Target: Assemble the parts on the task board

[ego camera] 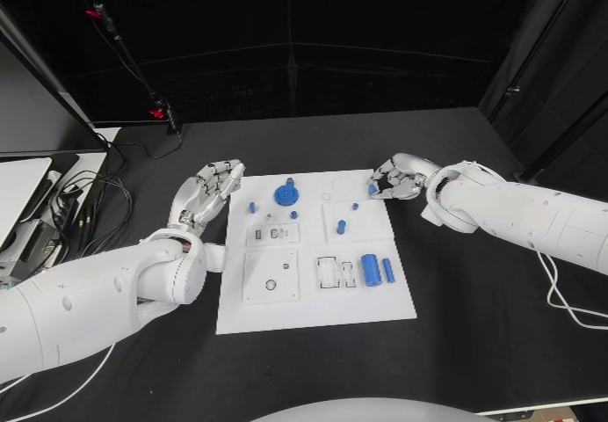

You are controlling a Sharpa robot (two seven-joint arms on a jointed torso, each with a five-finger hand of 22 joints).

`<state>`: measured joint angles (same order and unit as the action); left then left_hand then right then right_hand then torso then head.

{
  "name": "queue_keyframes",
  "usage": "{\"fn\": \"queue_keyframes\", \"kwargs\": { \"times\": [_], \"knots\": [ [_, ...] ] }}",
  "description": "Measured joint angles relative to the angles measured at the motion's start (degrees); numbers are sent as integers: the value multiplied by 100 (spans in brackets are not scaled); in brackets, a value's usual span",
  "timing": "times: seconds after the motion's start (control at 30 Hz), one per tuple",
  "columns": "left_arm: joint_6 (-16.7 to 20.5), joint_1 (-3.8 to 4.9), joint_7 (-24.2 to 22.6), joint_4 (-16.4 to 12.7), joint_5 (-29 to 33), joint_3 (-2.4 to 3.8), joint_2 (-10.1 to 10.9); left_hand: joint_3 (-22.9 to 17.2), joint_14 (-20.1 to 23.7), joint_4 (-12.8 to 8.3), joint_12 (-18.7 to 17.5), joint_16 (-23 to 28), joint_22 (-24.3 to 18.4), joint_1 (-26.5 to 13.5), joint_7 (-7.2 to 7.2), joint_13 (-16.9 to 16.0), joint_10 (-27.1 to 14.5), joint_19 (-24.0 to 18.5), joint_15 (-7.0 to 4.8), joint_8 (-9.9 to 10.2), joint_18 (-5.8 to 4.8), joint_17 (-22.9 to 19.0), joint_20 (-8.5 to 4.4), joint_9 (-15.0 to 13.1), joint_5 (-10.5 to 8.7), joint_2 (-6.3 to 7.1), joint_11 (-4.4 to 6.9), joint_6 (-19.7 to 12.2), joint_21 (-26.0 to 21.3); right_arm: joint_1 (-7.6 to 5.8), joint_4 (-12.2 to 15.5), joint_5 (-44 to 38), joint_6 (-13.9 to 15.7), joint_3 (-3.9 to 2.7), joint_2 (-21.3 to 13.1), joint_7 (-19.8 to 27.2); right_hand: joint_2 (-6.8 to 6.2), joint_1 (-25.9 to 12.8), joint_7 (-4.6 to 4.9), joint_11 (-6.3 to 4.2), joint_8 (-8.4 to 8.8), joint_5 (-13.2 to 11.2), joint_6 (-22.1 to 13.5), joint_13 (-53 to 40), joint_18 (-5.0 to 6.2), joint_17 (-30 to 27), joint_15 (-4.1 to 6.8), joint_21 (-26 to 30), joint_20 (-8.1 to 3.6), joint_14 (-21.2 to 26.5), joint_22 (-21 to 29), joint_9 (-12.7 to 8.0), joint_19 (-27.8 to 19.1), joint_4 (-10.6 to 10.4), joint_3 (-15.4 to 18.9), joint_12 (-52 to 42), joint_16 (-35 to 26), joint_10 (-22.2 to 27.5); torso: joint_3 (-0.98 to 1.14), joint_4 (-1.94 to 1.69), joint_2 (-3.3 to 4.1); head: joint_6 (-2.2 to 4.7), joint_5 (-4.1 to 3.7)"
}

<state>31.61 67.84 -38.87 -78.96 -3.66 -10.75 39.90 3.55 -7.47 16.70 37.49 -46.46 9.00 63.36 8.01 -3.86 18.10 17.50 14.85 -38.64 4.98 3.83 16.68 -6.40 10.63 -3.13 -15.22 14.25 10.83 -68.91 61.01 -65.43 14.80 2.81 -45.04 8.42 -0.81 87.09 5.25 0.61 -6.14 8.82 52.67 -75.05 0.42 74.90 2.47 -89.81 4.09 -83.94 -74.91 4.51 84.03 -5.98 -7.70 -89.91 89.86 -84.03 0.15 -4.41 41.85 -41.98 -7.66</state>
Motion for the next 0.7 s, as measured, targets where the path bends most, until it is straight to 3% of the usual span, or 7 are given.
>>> {"fn": "queue_keyframes", "kwargs": {
  "times": [0.2, 0.53, 0.7],
  "knots": [
    [0, 0, 0, 0, 0, 0, 2, 0, 0, 0, 0, 0, 0, 0, 0, 0, 0, 0, 0, 0, -1, 0, 0, 0, 0, 0, 0, 0, 0, 3, -24, -11, -1, 0, 20, -13, 1, -2, 18, 0, -66, 0, 227, 0, 0, 0, 0, 0, 0, 0, 0, 17, 0, 12, -17, 0, 0, 0, -2, 0, 0, -12, 14],
    [0, 0, 0, 2, 0, 0, 3, 0, 1, 0, 0, 0, 0, 0, 0, 0, 0, 0, -1, 0, -1, 0, 0, 0, 0, 0, 0, 0, 0, 4, -47, -24, 49, -6, 57, -73, 69, -70, 56, 115, -183, -24, 777, 10, 0, 3, -106, 0, 69, -19, 0, 29, -16, 33, -63, 4, 0, 10, -4, 0, 0, -12, 26],
    [0, 0, 0, -2, 0, 0, 9, 0, 1, 0, 0, 0, -1, -22, 0, 0, 0, 0, -1, 0, -1, 0, 0, 0, 0, -22, 0, 0, 0, 5, -41, -26, 112, -3, 62, -82, 78, -77, 69, 115, -211, -35, 809, 10, 0, 4, -125, 0, 86, 0, 1, 29, 1, 33, -63, 4, 0, 10, -4, 0, -1, -12, 32]
  ]
}}
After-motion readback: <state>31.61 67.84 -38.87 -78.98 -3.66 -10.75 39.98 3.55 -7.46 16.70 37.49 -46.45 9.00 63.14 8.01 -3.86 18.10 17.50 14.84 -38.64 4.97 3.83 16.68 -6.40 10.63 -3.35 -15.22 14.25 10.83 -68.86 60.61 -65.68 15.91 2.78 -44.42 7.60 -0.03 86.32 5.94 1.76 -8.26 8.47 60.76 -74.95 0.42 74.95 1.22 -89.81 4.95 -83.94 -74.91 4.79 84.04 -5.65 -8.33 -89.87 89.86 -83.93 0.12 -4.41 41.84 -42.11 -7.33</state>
